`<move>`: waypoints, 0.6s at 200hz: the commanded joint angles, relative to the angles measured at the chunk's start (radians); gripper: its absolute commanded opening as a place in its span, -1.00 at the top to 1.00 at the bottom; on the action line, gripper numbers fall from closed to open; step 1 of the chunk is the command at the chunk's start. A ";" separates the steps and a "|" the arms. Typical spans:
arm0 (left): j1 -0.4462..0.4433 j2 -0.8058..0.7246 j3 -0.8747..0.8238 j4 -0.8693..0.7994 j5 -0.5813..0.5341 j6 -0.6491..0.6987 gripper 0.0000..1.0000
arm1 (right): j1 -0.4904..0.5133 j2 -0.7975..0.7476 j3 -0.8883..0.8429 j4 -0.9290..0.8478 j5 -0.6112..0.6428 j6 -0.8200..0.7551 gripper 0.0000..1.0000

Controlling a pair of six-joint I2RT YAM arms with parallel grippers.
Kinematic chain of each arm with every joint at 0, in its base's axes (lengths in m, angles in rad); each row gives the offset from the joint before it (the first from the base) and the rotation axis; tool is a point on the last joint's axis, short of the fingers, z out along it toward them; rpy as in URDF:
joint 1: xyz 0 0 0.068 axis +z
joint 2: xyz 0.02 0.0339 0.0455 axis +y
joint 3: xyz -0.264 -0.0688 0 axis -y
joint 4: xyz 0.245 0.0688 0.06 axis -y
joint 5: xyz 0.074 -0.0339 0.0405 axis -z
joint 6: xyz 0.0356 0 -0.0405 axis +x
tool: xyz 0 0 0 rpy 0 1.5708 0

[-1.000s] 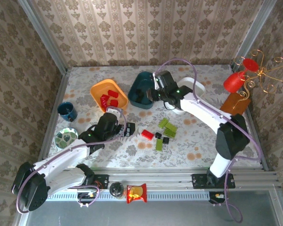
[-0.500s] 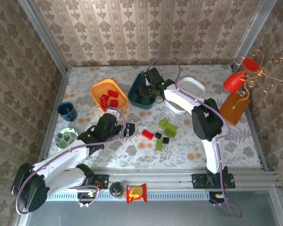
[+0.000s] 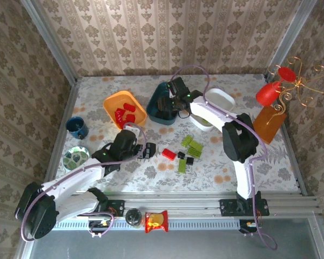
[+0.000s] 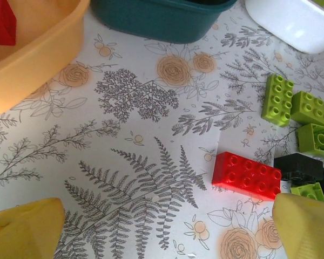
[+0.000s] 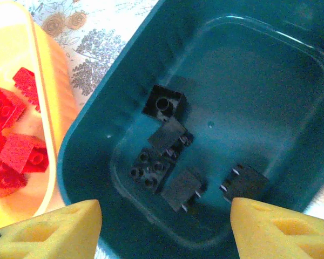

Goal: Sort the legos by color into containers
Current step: Place the lego in the container, then pick up the lego from the center of the table.

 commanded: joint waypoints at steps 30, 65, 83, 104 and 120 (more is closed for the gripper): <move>-0.016 0.094 0.094 -0.010 0.112 0.060 -0.98 | 0.005 -0.299 -0.281 0.062 0.025 0.038 -0.33; -0.080 0.237 0.204 -0.036 0.169 0.138 -0.93 | 0.005 -0.444 -0.480 0.059 0.058 0.050 -0.33; -0.112 0.317 0.272 -0.066 0.205 0.166 -0.86 | -0.001 -0.516 -0.573 0.047 0.089 0.057 -0.33; -0.146 0.414 0.348 -0.109 0.231 0.186 -0.83 | -0.018 -0.595 -0.663 0.031 0.121 0.067 -0.34; -0.176 0.487 0.398 -0.139 0.227 0.206 -0.77 | -0.035 -0.647 -0.714 0.015 0.141 0.073 -0.34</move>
